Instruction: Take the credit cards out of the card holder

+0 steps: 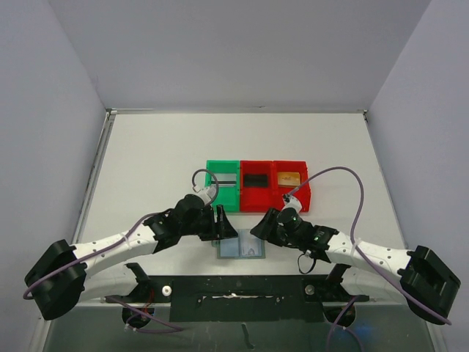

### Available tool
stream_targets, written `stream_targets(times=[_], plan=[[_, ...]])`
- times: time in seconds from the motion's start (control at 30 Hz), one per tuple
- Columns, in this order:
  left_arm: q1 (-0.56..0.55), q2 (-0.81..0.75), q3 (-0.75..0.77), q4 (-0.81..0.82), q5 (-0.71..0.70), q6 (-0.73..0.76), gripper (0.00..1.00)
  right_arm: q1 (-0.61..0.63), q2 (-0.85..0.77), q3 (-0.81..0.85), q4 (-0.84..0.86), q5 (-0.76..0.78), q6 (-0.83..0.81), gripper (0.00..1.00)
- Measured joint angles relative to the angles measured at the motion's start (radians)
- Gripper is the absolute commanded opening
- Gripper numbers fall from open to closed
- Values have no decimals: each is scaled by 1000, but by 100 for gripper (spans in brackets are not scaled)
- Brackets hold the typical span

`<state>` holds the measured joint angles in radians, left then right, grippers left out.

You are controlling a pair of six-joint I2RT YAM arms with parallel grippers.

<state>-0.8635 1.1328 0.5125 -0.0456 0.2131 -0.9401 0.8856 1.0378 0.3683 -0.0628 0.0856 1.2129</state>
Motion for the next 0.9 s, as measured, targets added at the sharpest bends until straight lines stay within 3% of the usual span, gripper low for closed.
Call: stream_targets(times=[0.2,0.37,0.9], plan=[[-13,50,11,8,-6,0,56,0,95,12,-51,0,28,31],[-20,87,12,29,-6,-3,54,0,130,36,-63,0,28,22],[-43,199,63,69,-8,-27,47,0,135,92,-177,20,41,28]])
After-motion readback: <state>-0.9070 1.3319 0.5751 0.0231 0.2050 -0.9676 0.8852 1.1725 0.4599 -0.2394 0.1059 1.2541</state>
